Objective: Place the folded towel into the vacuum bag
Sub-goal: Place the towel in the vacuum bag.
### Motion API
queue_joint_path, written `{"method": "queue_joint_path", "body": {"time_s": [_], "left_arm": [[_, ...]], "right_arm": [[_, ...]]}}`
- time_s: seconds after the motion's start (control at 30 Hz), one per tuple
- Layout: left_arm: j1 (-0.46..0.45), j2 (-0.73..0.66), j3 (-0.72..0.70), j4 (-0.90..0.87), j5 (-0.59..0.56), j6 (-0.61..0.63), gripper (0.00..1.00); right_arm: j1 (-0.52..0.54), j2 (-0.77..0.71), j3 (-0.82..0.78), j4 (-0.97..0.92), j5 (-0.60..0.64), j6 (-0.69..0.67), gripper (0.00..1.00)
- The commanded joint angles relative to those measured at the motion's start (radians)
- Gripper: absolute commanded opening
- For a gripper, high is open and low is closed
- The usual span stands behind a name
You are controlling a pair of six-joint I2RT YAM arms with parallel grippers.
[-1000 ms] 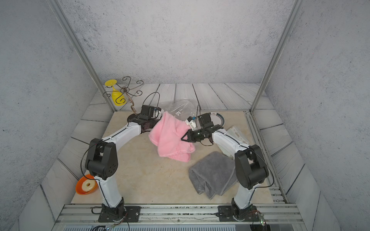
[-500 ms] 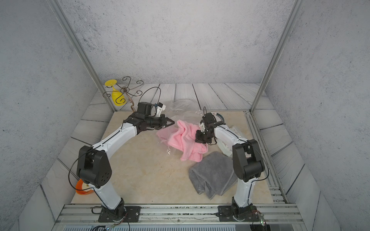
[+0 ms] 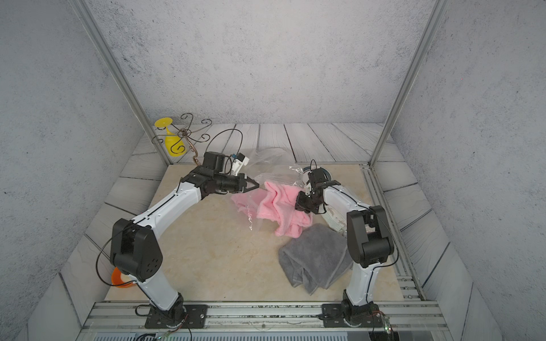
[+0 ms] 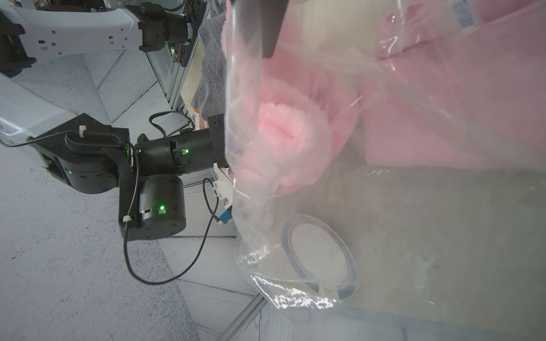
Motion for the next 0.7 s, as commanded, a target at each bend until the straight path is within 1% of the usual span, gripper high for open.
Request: {"method": "queue_joint_path", "body": {"time_s": [0.0,0.17,0.37,0.47,0.53,0.6,0.67], "left_arm": [[-0.06,0.015,0.042,-0.011,-0.001,0.027,0.0],[-0.109,0.049,0.057,-0.038,-0.019,0.046,0.0],[-0.113,0.056,0.049,-0.058,-0.07,0.055,0.0],[-0.113,0.056,0.05,-0.058,-0.072,0.057,0.0],[-0.113,0.06,0.058,-0.055,-0.056,0.052,0.0],[-0.113,0.061,0.075,-0.052,-0.027,0.045,0.0],[-0.113,0.059,0.091,-0.032,0.052,0.03,0.0]], "right_arm": [[-0.002,-0.11,-0.011,0.204,-0.158,0.107,0.05],[-0.002,-0.16,-0.029,0.435,-0.245,0.25,0.06],[-0.002,-0.181,-0.078,0.754,-0.291,0.459,0.06],[-0.001,-0.173,-0.105,0.869,-0.284,0.546,0.06],[0.005,-0.166,-0.11,0.876,-0.275,0.561,0.06],[0.01,-0.165,-0.117,0.797,-0.224,0.519,0.06],[0.018,-0.17,-0.129,0.733,-0.158,0.465,0.07]]}}
